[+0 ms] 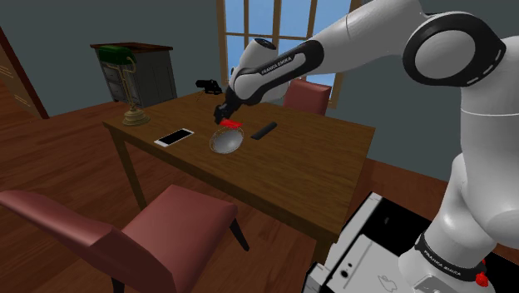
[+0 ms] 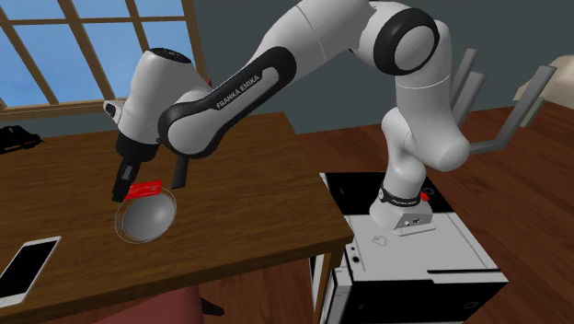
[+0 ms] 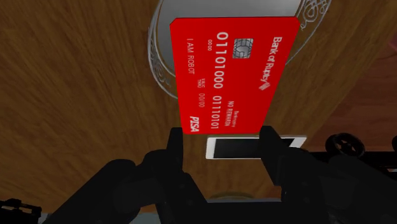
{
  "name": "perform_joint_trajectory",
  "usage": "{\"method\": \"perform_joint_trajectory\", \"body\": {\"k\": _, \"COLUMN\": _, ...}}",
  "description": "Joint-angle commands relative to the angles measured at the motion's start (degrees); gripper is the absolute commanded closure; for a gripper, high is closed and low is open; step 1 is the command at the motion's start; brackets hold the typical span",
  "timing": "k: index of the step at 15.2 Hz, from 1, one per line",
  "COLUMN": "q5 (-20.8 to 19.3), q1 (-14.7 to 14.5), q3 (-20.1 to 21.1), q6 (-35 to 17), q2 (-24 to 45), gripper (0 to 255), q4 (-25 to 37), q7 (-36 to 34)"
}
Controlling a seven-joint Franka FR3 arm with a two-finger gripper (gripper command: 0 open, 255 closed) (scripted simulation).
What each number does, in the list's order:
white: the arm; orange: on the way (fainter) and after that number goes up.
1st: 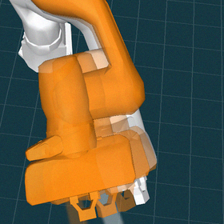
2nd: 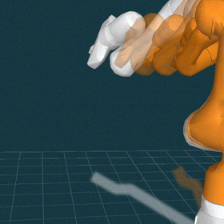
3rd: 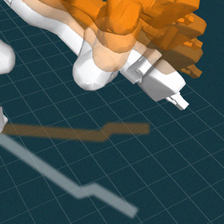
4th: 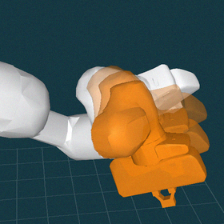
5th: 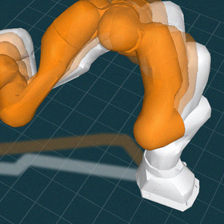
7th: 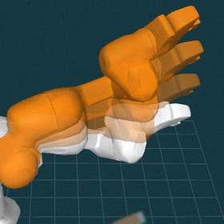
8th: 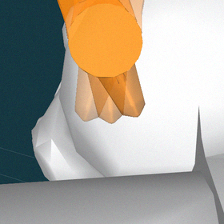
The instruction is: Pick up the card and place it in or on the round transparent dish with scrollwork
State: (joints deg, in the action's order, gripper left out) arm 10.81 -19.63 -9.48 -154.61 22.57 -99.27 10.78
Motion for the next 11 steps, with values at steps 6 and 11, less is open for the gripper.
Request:
{"method": "perform_joint_trajectory", "body": {"k": 6, "q5": 1.4, "q1": 0.7, "q3": 1.0, "q6": -4.4, "q2": 2.6, "gripper": 255, "q4": -1.8, "q7": 1.2}}
{"method": "perform_joint_trajectory", "body": {"k": 11, "q5": 2.2, "q1": 1.2, "q3": 1.8, "q6": -7.0, "q2": 4.4, "gripper": 255, "q4": -2.6, "q7": 2.0}}
